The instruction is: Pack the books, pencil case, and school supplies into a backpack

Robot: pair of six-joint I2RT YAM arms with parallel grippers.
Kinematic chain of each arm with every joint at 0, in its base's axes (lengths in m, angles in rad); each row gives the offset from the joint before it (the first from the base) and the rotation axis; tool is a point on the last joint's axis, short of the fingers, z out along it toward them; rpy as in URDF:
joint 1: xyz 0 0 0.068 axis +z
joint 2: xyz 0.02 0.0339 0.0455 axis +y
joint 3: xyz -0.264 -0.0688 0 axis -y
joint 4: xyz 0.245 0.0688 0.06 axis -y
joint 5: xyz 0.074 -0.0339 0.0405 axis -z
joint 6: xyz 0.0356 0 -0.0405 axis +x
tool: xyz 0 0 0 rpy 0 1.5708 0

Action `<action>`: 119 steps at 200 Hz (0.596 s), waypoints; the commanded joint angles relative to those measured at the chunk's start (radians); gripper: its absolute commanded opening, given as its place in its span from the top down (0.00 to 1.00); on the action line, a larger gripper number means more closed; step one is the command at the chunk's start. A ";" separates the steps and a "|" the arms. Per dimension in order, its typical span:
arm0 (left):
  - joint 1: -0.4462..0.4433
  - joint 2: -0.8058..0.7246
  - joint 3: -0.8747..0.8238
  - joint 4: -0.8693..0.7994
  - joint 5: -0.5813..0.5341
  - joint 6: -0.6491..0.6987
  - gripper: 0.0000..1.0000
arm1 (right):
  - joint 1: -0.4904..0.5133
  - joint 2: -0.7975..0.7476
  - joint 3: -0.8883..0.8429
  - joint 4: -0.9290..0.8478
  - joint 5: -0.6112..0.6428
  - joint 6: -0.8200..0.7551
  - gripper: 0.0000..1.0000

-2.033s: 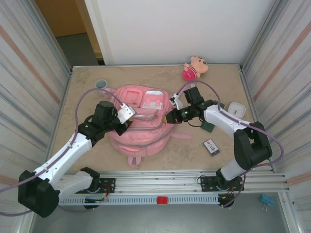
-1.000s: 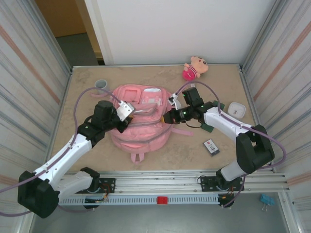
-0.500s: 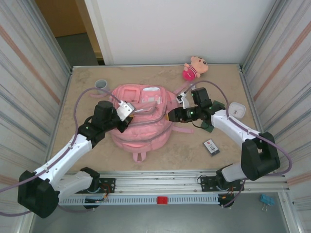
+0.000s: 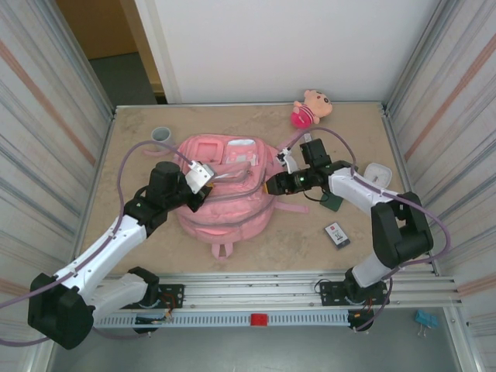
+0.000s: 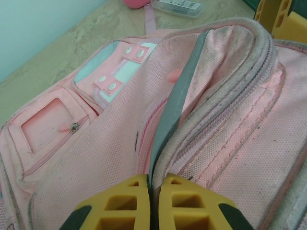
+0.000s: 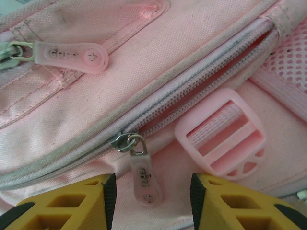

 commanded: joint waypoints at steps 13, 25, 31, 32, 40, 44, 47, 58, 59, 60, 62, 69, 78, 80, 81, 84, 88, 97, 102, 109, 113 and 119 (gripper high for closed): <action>-0.001 -0.036 0.016 0.115 0.017 -0.021 1.00 | 0.004 0.041 0.040 0.063 -0.061 -0.035 0.66; -0.002 -0.034 0.017 0.114 0.012 -0.022 1.00 | 0.002 0.034 0.040 0.065 -0.077 -0.036 0.75; -0.002 -0.032 0.017 0.112 0.005 -0.021 1.00 | 0.001 0.028 0.038 0.062 -0.083 -0.035 0.80; -0.002 -0.031 0.017 0.112 0.003 -0.021 1.00 | 0.001 0.027 0.037 0.062 -0.084 -0.035 0.80; -0.002 -0.027 0.018 0.110 -0.020 -0.024 1.00 | 0.000 0.012 0.030 0.061 -0.084 -0.035 0.86; -0.002 -0.024 0.020 0.104 -0.031 -0.027 1.00 | 0.000 0.004 0.027 0.059 -0.085 -0.034 0.88; -0.002 -0.021 0.022 0.097 -0.040 -0.027 1.00 | 0.000 -0.002 0.024 0.059 -0.085 -0.033 0.90; -0.002 -0.013 0.031 0.079 -0.069 -0.031 1.00 | -0.002 -0.027 0.014 0.053 -0.085 -0.031 0.95; -0.002 -0.011 0.031 0.077 -0.071 -0.032 1.00 | -0.002 -0.030 0.013 0.053 -0.086 -0.031 0.96; -0.002 -0.011 0.032 0.076 -0.072 -0.033 1.00 | -0.002 -0.032 0.012 0.052 -0.085 -0.030 0.96; -0.002 -0.010 0.031 0.075 -0.077 -0.034 1.00 | -0.002 -0.036 0.011 0.050 -0.085 -0.030 0.97; -0.002 -0.007 0.034 0.069 -0.091 -0.037 1.00 | -0.002 -0.051 0.007 0.048 -0.085 -0.026 1.00; -0.003 0.000 0.035 0.068 -0.108 -0.042 1.00 | -0.002 -0.068 0.002 0.044 -0.081 -0.022 1.00; -0.002 0.001 0.037 0.068 -0.112 -0.043 1.00 | -0.002 -0.070 0.002 0.045 -0.080 -0.022 1.00; -0.002 0.002 0.036 0.068 -0.114 -0.043 1.00 | -0.002 -0.072 0.002 0.042 -0.079 -0.021 1.00; -0.003 0.003 0.037 0.067 -0.119 -0.046 1.00 | -0.002 -0.075 0.002 0.037 -0.076 -0.020 1.00; -0.003 0.006 0.038 0.067 -0.127 -0.047 1.00 | -0.001 -0.079 0.004 0.032 -0.070 -0.021 1.00; -0.003 0.013 0.041 0.064 -0.146 -0.053 1.00 | 0.001 -0.087 0.010 0.013 -0.056 -0.019 1.00; -0.003 0.017 0.044 0.061 -0.154 -0.058 1.00 | 0.003 -0.091 0.014 -0.001 -0.047 -0.019 1.00; -0.007 0.023 0.048 0.059 -0.172 -0.062 1.00 | 0.006 -0.099 0.022 -0.022 -0.044 -0.022 1.00; -0.010 0.024 0.051 0.058 -0.181 -0.065 1.00 | 0.009 -0.104 0.027 -0.032 -0.043 -0.024 1.00; -0.016 0.029 0.052 0.056 -0.199 -0.066 1.00 | 0.016 -0.113 0.031 -0.044 -0.041 -0.024 1.00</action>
